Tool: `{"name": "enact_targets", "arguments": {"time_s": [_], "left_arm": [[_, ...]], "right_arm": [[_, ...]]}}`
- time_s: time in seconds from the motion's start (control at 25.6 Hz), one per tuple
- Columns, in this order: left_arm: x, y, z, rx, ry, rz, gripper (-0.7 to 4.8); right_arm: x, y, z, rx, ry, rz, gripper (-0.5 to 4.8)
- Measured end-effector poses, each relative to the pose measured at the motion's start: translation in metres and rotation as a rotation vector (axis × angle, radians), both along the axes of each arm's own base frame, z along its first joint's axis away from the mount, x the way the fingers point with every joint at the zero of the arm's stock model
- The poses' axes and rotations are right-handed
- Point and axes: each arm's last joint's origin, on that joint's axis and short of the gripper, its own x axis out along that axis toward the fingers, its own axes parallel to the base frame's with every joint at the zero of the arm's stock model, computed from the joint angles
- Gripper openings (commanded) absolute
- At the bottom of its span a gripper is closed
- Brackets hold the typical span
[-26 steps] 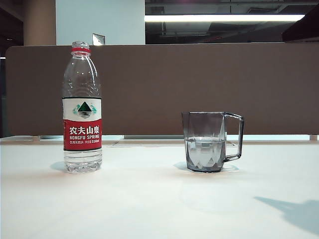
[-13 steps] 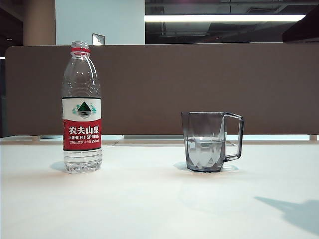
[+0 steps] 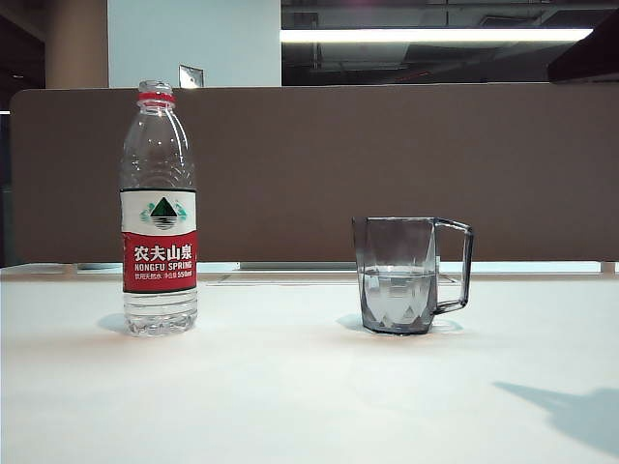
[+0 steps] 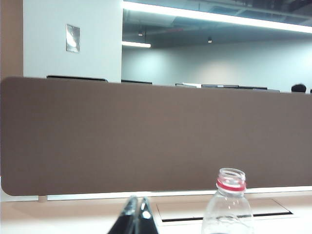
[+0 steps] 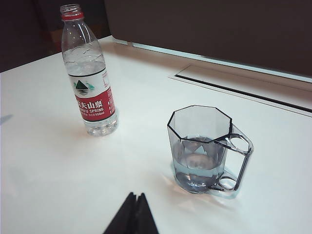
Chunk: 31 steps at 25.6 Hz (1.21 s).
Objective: Pick up the mineral water bottle with the left hand on the table and pour water into the mug until it's half full.
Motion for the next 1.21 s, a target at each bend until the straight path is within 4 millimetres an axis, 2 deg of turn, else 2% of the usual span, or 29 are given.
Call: {"name": "enact_targets", "arguments": {"time_s": [0.35, 0.67, 1.21], "left_arm": [[0.005, 0.000, -0.018, 0.011, 0.090, 0.002, -0.05], [0.010, -0.001, -0.043, 0.055, 0.358, 0.006, -0.05], [0.010, -0.001, -0.045, 0.064, 0.369, 0.009, -0.05]], "right_arm": [[0.000, 0.000, 0.000, 0.000, 0.000, 0.000, -0.01], [0.000, 0.000, 0.000, 0.000, 0.000, 0.000, -0.01], [0.000, 0.000, 0.000, 0.000, 0.000, 0.000, -0.01]]}}
